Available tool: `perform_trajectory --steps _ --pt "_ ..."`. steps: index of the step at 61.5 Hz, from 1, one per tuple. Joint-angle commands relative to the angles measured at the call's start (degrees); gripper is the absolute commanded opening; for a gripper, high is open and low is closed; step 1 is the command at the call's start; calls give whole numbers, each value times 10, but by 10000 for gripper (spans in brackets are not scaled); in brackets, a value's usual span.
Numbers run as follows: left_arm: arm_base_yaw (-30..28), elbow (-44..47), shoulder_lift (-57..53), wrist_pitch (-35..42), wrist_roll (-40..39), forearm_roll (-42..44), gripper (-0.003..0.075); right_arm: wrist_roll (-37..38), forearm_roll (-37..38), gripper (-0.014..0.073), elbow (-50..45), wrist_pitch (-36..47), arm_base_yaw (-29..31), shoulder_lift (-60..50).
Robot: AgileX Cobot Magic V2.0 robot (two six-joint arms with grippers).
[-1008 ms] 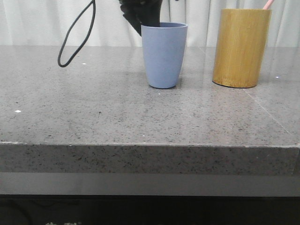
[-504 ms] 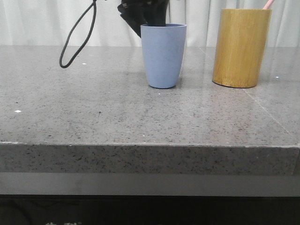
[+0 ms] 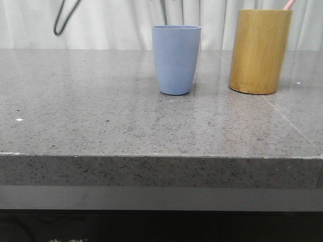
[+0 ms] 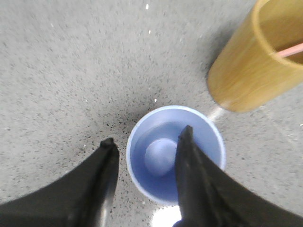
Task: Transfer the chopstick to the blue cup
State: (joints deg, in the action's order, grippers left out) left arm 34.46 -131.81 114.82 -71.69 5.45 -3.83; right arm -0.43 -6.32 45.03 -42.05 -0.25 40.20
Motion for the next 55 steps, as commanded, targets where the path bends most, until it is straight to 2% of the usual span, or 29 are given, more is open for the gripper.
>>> perform_trajectory --steps 1,18,29,36,55 --pt "-1 -4 -72 22 -5 -14 295 -18 -17 632 40 35 1 14" --pt "-1 45 -171 -1 -5 -14 295 -87 -107 632 140 21 1 119" --pt "-1 112 -243 3 -22 -15 295 -87 -112 632 204 11 1 187" --pt "-1 194 -311 35 -25 -26 295 -87 -117 632 234 9 1 221" --pt "-1 533 -536 164 -26 -27 295 -98 -154 632 263 -1 1 263"
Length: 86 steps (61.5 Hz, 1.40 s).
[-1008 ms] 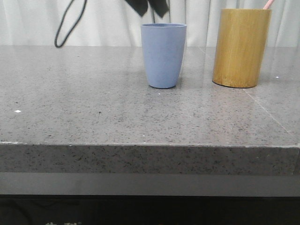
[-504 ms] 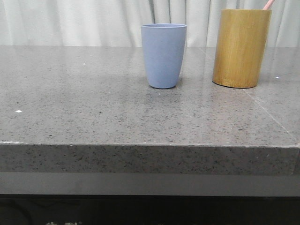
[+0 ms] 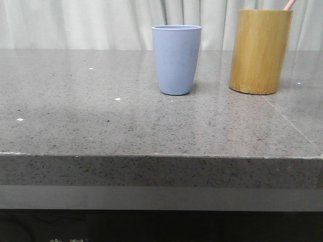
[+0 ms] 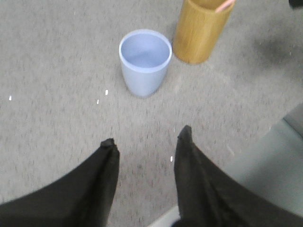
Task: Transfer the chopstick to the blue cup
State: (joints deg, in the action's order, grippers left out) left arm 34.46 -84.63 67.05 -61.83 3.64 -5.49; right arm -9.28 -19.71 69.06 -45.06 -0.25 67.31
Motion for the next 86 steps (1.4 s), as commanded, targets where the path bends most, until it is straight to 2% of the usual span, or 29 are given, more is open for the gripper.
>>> perform_trajectory --steps 1,10,15,42,75,86 --pt "-1 74 -67 69 -8 -10 295 -10 -22 632 22 29 1 -7" --pt "-1 177 -145 113 -8 -10 295 -23 -35 632 22 43 1 3" --pt "-1 206 -172 144 -8 -10 295 -24 -35 632 29 51 1 12" --pt "-1 217 -192 142 -8 -10 295 -26 -36 619 127 19 1 104" --pt "-1 217 -192 142 -8 -10 295 -26 -38 110 135 13 1 126" --pt "-1 217 -192 142 -8 -10 295 -26 -38 -4 135 10 1 126"
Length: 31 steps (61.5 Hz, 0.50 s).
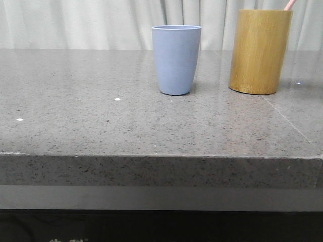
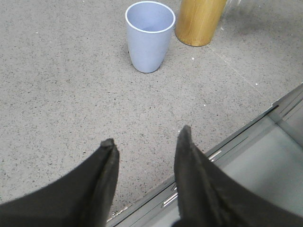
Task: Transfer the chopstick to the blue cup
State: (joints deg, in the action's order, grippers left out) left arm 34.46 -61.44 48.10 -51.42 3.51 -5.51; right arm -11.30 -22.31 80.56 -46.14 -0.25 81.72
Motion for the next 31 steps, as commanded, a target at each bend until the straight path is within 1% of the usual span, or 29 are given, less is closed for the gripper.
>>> perform_trajectory --steps 1,9,18,23,31 --pt "-1 -15 -2 38 -7 -10 295 -5 -12 -11 20 20 1 -19" --pt "-1 -15 -2 38 -7 -10 295 -5 -12 -47 20 17 1 -19" --pt "-1 -15 -2 38 -7 -10 295 -7 -11 -50 32 1 1 -19" --pt "-1 -15 -2 38 -7 -10 295 -16 -11 -50 58 -21 1 -19" --pt "-1 -15 -2 38 -7 -10 295 -30 -11 -50 127 -76 1 -19"
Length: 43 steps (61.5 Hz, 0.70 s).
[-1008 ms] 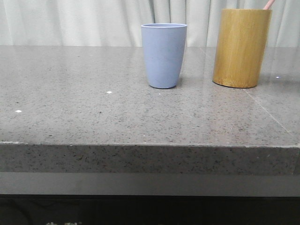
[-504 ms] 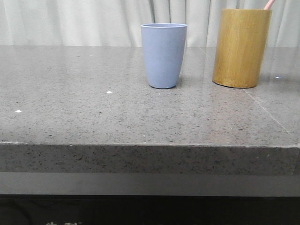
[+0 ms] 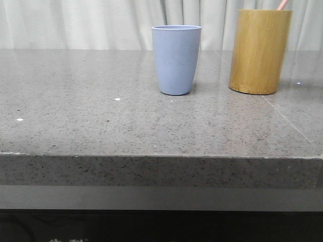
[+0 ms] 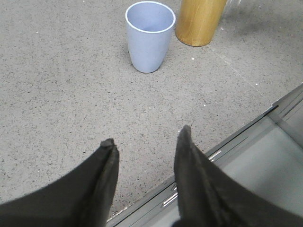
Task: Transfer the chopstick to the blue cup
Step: 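Lift the pink chopstick out and lower it into the blue cup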
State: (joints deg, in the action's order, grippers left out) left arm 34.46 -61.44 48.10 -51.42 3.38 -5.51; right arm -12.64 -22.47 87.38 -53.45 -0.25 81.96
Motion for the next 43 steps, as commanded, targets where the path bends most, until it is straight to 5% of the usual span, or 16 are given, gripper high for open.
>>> perform_trajectory --steps 1,14,32,43 --pt "-1 -15 -2 38 -5 -10 295 -17 -8 -50 67 -7 1 -22" --pt "-1 -15 -2 38 -5 -10 295 -17 37 -50 184 -91 1 -22" --pt "-1 -15 -2 38 -5 -10 295 -17 15 -50 233 -138 0 -22" --pt "-1 -15 -2 38 -5 -10 295 -46 -25 -50 233 -133 -64 -21"
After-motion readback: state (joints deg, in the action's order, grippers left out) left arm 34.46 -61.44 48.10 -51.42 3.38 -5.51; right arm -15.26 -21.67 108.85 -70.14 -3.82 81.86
